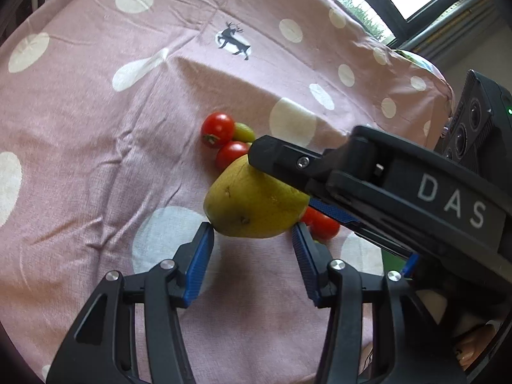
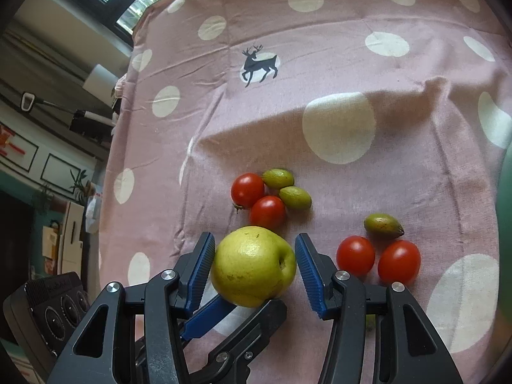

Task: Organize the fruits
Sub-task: 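Lift the apple with the right gripper and carry it over the bowl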

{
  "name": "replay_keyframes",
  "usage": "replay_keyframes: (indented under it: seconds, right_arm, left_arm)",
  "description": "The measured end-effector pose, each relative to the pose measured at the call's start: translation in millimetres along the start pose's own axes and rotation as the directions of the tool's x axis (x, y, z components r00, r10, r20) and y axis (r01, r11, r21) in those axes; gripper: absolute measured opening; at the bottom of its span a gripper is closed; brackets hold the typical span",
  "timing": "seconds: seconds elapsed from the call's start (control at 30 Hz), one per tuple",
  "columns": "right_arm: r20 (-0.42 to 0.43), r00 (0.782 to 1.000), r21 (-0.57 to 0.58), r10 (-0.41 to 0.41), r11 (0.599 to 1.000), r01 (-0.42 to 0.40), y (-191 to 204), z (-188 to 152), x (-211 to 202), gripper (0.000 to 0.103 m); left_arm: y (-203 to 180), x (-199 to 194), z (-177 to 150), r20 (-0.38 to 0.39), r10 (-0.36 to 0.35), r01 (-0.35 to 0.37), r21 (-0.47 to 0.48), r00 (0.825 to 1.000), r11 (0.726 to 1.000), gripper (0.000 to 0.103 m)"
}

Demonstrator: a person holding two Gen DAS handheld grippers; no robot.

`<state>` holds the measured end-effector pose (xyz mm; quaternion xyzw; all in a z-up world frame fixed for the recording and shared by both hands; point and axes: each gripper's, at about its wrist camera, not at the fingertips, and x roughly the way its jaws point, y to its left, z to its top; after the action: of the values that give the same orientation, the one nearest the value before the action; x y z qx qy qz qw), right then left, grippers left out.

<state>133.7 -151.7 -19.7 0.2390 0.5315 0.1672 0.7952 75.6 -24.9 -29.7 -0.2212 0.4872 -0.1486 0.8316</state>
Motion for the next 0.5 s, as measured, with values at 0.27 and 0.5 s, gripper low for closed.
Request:
replay_keyframes:
  seconds: [0.27,0.5]
  right_arm:
    - [0.096,0.995,0.003,0.011,1.0,-0.011,-3.8,-2.9,-35.1,0.055]
    - [0.203,0.979,0.04,0.017,0.999,-0.025,-17.8,-7.0,-73.3,0.055]
  left_arm:
    - [-28.3,-11.8,1.0,0.045,-0.021,0.017,0.085,0.999,0.996,0.05]
    - [-62.5,-15.8,3.2,0.067,-0.062,0.048,0.19,0.996,0.981,0.05]
